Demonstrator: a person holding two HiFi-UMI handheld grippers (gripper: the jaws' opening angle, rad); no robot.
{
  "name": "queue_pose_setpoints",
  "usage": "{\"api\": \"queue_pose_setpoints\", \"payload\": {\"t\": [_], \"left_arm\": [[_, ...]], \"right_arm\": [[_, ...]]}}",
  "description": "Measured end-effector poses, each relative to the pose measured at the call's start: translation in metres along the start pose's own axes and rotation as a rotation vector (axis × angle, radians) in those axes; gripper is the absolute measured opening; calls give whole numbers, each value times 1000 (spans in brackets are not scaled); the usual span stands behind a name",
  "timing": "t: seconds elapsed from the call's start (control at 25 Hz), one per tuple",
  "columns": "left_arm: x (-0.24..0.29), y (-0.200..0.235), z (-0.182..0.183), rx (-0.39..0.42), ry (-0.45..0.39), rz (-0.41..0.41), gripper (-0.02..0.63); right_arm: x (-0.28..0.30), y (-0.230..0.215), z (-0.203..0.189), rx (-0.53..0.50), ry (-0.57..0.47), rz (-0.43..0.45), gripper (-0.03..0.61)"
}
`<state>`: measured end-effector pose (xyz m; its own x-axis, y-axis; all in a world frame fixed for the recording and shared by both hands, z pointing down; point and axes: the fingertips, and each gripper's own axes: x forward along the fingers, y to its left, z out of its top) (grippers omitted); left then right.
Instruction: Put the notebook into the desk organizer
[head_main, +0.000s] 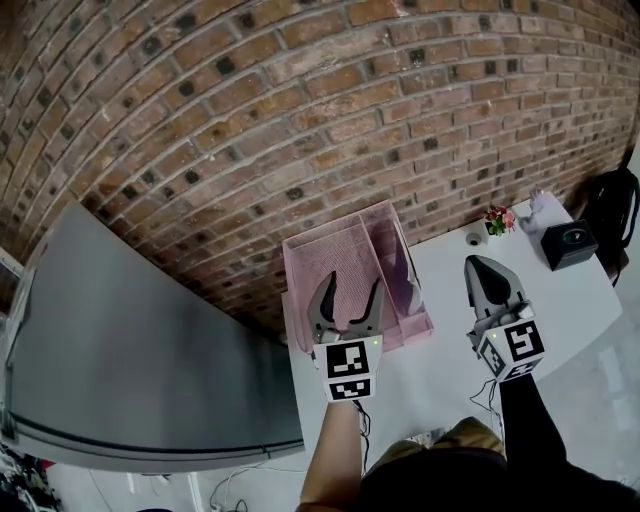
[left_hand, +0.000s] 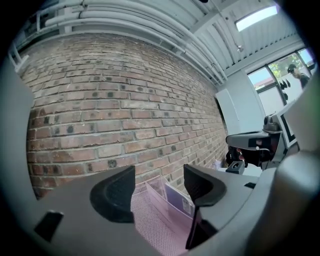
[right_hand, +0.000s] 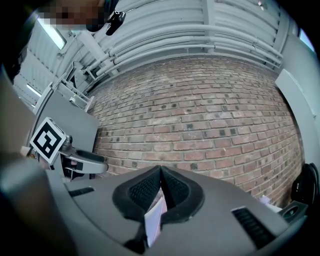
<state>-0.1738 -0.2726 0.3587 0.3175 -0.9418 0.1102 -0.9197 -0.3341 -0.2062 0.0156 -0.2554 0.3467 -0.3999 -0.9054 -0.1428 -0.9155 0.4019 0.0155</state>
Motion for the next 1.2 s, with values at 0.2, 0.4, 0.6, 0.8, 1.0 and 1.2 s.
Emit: {"api": "queue_pose_setpoints", "payload": {"t": [0.2,0.4,0.6,0.8,1.0,1.2], "left_arm": [[-13,-12,11,-4,-30,13,305],[-26,-29,18,-14,-35,39,304],[-41,-49,22,-5,-55,78,236],[-56,-66,24,13,-66,120,126],[-65,-70,22,10,-81,170,15],[-66,-69,15,-17,-78,168,15]], "right_arm": [[-7,-1,2,12,1,36,21],[-17,-2,6,17,6,93,21],[-32,-9,2,33,10,132,21],[-44,-14,-6,50,10,169,21],[-50,-16,-4,51,1,195,21],[-52,-21,-2,-2,5,203,20]]}}
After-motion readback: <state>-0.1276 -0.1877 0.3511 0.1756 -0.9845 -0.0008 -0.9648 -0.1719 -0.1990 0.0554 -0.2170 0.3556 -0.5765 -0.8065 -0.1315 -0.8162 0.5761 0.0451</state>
